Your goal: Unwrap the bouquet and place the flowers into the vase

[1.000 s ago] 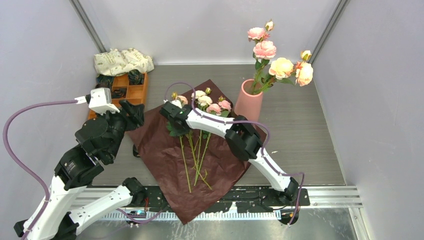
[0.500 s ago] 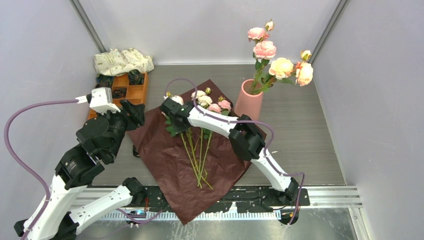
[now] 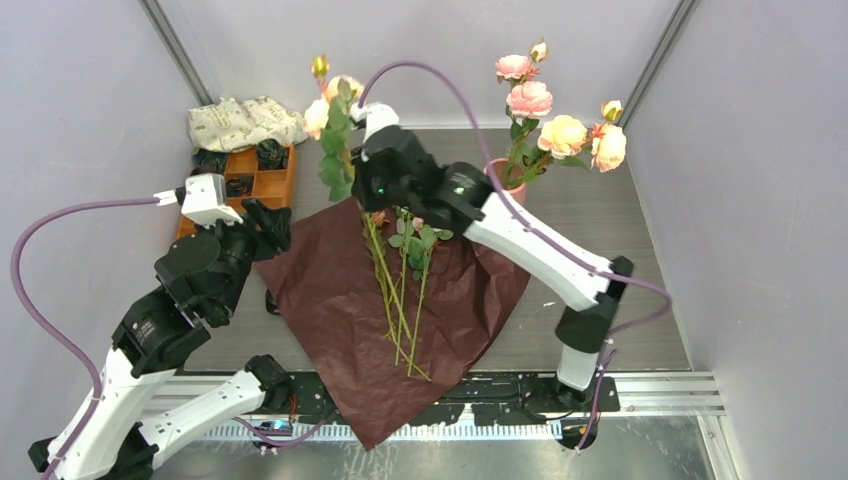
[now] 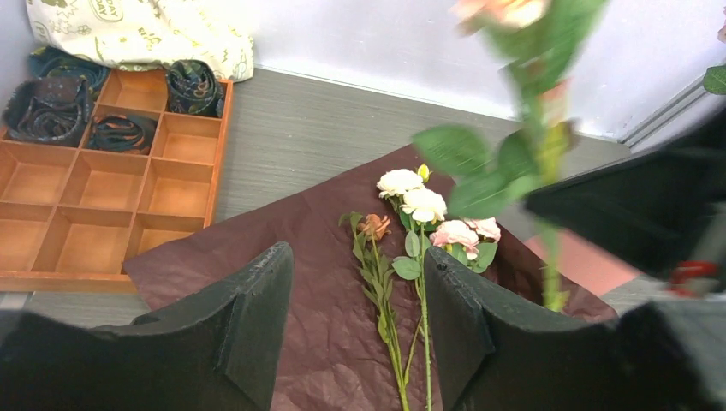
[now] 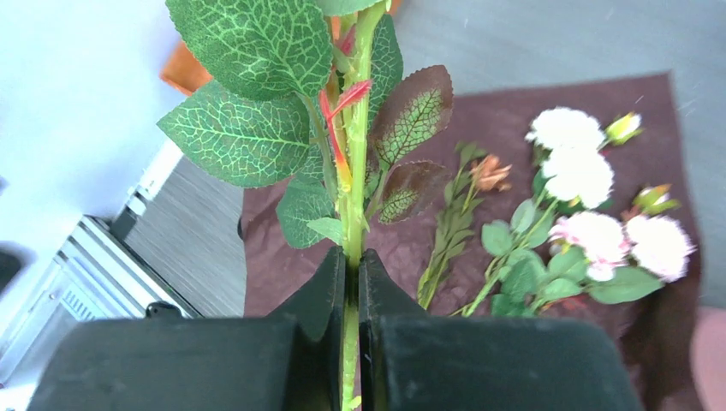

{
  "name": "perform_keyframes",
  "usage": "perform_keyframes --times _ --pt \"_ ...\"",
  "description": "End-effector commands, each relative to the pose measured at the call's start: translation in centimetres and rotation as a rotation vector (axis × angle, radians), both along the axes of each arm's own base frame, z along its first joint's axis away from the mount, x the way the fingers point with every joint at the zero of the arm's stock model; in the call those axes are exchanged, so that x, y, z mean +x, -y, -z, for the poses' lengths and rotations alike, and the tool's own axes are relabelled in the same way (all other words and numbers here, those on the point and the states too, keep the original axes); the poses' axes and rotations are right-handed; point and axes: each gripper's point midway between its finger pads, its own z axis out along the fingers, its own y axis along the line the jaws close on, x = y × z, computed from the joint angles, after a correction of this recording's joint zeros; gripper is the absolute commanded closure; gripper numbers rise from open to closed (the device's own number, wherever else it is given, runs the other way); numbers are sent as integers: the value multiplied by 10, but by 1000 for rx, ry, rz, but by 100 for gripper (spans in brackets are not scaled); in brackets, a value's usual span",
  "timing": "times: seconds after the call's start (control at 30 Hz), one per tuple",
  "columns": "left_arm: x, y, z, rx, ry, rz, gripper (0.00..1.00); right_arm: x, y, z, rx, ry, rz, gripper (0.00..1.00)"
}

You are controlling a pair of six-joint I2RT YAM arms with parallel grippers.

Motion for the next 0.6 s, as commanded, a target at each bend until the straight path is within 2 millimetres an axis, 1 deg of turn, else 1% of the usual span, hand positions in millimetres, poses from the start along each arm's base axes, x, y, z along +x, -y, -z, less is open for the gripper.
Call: perform_keyframes --times 0.0,0.1,0.2,0.23,0.27,0.33,0.4,0.5,0.57 --pt "3 2 -15 -33 37 -1 42 -4 48 -105 85 268 32 99" --pt "5 8 -13 -35 29 14 42 -8 85 -155 102 418 79 99" --pt "7 14 -12 -41 20 30 42 -10 124 -195 86 583 143 99" --pt "7 15 -12 -45 19 36 42 -13 143 -211 90 646 177 99" --pt "8 17 -11 -47 17 41 42 -14 154 -222 91 703 206 99" --pt "10 21 -10 -52 14 50 42 -15 178 -244 87 805 274 99" --pt "12 26 -9 -54 9 64 42 -16 197 -263 73 886 333 99" --pt "15 34 -7 -52 -2 86 42 -17 219 -288 55 987 416 99" --pt "17 39 -5 -51 -8 94 42 -17 227 -296 20 1051 456 99"
